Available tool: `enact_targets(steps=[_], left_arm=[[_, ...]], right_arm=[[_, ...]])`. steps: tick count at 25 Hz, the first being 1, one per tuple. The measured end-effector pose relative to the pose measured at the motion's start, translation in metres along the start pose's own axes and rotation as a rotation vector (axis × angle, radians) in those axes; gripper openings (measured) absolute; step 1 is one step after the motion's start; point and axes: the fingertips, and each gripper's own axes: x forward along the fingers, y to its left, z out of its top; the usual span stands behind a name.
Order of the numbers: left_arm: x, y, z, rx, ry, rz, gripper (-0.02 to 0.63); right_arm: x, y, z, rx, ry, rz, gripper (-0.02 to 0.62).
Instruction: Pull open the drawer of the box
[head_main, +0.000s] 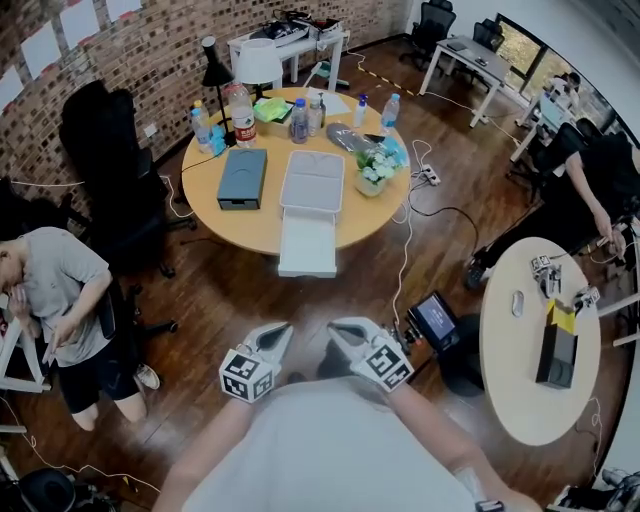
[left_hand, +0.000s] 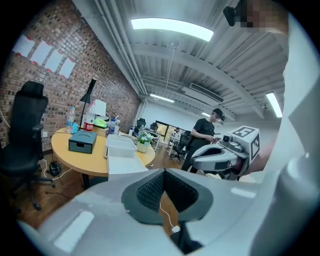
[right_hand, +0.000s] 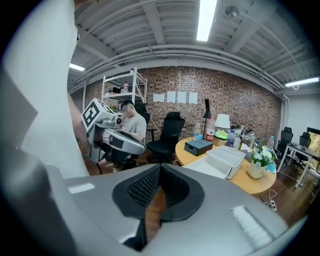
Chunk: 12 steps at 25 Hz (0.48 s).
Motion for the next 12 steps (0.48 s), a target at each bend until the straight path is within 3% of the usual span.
enact_targets(steps=[12], left_arm=[[-0.013,0.01,-0.013,0.03,0.029,-0.017,0.005]], right_arm=[[0.017,0.02,0.013,-0.021,0.005,-0.007,0.006]])
